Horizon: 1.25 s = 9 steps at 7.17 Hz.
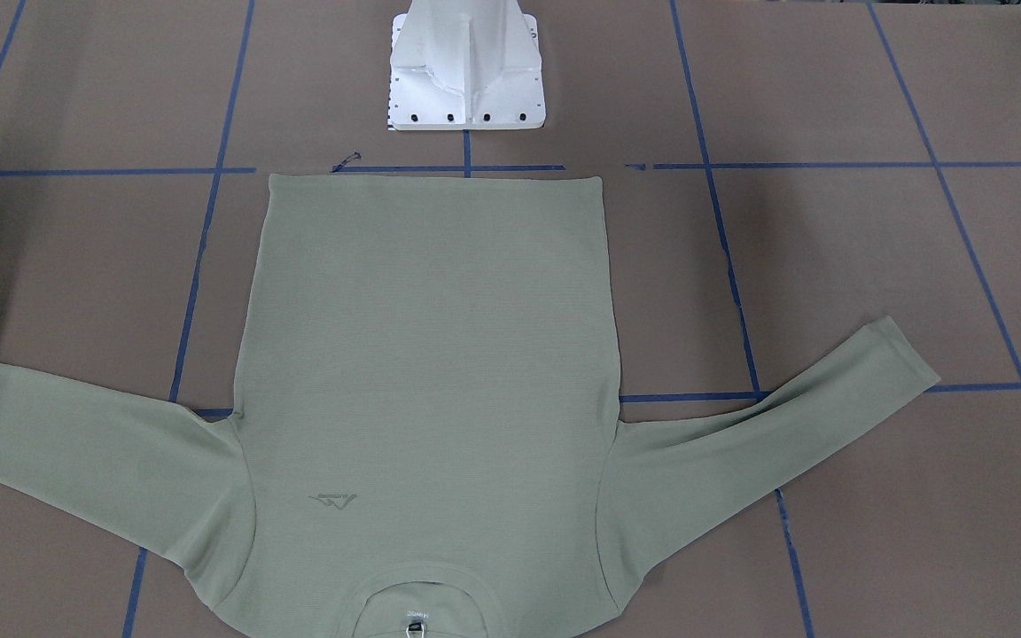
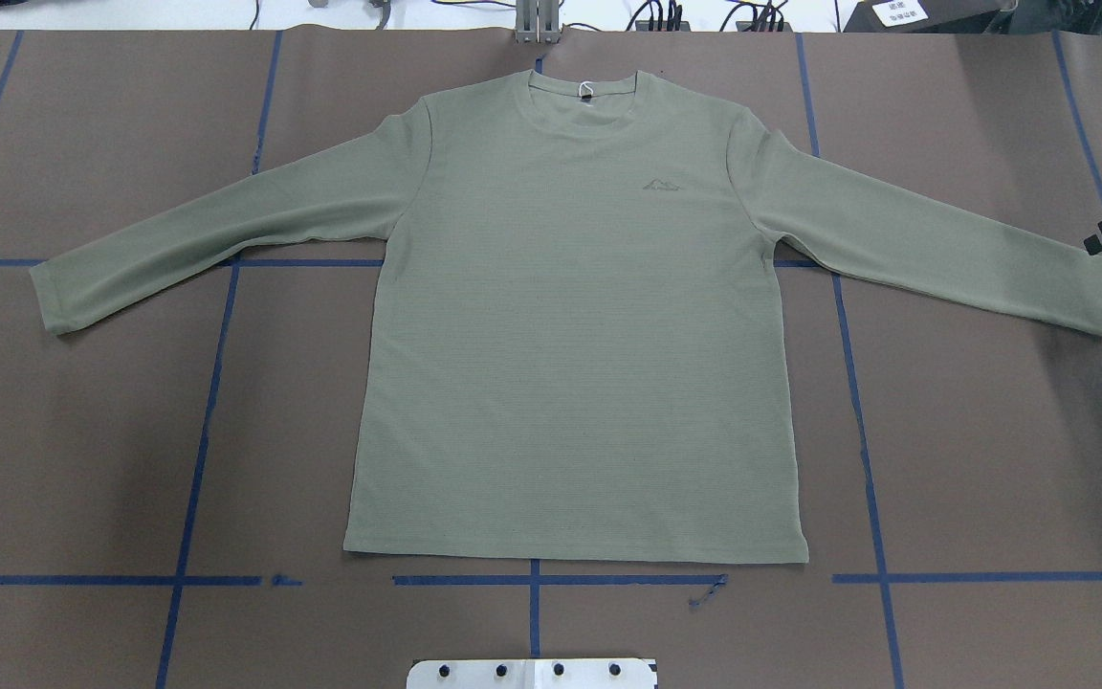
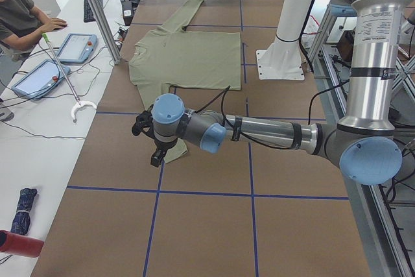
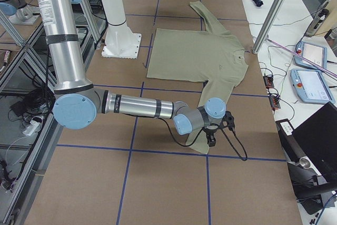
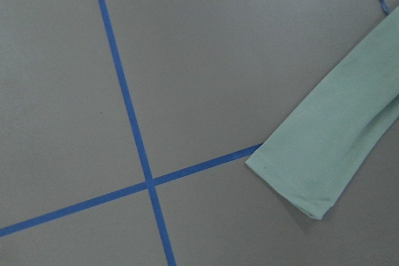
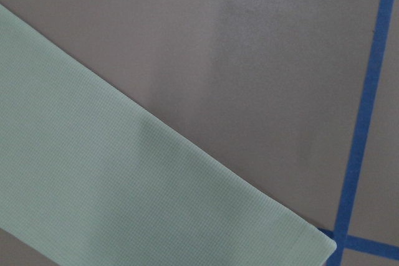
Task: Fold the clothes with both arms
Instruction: 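Close the right gripper on the olive shirt's sleeve cuff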
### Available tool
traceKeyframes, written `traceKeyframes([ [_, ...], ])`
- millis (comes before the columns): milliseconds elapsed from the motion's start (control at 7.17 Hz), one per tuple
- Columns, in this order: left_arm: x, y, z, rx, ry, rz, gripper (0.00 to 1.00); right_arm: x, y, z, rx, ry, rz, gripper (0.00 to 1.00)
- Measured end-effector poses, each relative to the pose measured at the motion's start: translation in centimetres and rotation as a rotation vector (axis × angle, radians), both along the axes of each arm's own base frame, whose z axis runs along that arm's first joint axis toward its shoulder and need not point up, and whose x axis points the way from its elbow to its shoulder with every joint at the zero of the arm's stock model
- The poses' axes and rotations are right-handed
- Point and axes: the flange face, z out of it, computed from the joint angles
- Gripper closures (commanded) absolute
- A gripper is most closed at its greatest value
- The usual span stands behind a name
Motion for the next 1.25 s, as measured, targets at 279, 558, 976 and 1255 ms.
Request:
traceKeyframes([
  [279, 0.0, -0.1, 0.6, -0.008, -0.004, -0.001, 0.0, -0.5, 0.3, 2.0, -0.028, 0.03, -0.007, 0.0],
  [558, 0.0, -0.1, 0.6, -0.008, -0.002, -0.002, 0.0, -1.1, 0.4, 3.2, -0.032, 0.084, -0.009, 0.0],
  [976, 0.0, -0.1, 0.5, -0.006, 0.0, -0.003, 0.0, -1.6, 0.9, 4.8, -0.058, 0.106, -0.018, 0.0],
  [1255, 0.0, -0.1, 0.4, -0.004, 0.002, -0.001, 0.0, -2.0, 1.1, 5.4, -0.069, 0.109, -0.026, 0.0],
])
